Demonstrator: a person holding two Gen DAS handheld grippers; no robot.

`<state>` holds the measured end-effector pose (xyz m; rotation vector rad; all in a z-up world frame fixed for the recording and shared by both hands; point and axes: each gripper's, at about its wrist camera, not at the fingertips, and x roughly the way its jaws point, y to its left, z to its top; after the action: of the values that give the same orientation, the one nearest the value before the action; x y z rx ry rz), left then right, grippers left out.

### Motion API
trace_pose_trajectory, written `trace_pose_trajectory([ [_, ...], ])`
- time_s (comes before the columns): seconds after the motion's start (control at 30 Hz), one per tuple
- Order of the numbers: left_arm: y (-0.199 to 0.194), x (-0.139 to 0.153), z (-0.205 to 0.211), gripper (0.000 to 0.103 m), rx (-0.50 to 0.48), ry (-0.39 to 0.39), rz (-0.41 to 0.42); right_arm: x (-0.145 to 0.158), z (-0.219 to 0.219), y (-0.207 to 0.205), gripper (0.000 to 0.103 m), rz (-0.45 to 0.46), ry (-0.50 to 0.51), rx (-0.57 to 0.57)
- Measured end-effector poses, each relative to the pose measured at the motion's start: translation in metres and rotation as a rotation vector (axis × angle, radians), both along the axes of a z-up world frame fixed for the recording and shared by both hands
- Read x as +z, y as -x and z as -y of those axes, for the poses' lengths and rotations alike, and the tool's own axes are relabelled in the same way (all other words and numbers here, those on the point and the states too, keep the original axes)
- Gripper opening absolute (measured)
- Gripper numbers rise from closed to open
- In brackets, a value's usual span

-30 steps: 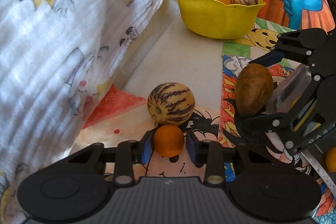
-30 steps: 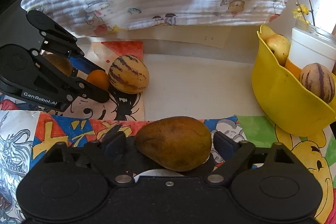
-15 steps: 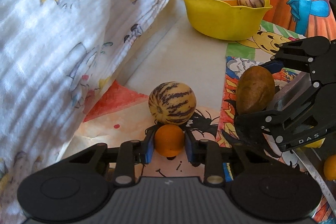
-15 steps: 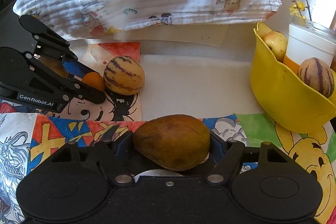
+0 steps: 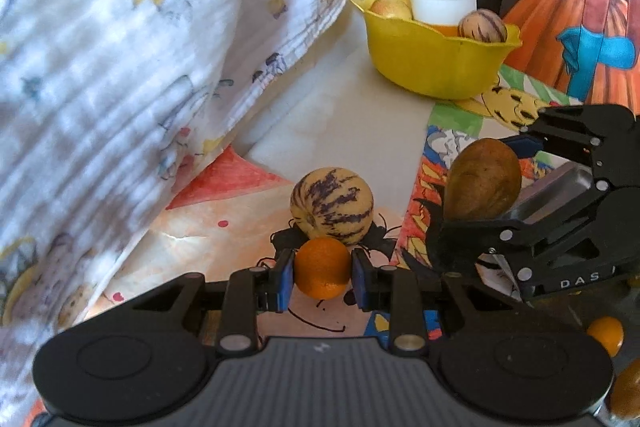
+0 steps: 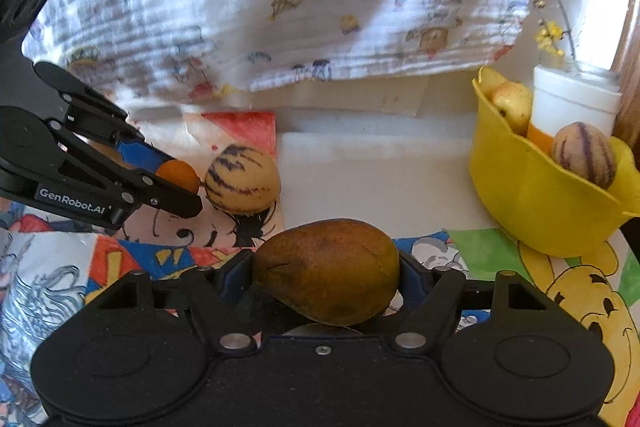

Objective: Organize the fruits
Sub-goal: 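Carry the brown oval fruit in the right tool while the left carries the orange to the tray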

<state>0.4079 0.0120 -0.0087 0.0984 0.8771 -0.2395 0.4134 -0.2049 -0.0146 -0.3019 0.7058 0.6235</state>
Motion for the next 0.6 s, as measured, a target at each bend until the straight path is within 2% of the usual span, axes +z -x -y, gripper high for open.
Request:
trace_pose_trajectory([
  [0.3, 0.028, 0.028, 0.010, 0.032, 0.007, 0.050, 0.051, 0.038, 0.030, 0.035, 0.075, 0.057, -0.043, -0.054],
  [0.6, 0.078, 0.057, 0.049, 0.032, -0.052, 0.097, 0.108, 0.071, 0.079, 0.097, 0.075, 0.111, -0.056, -0.143],
])
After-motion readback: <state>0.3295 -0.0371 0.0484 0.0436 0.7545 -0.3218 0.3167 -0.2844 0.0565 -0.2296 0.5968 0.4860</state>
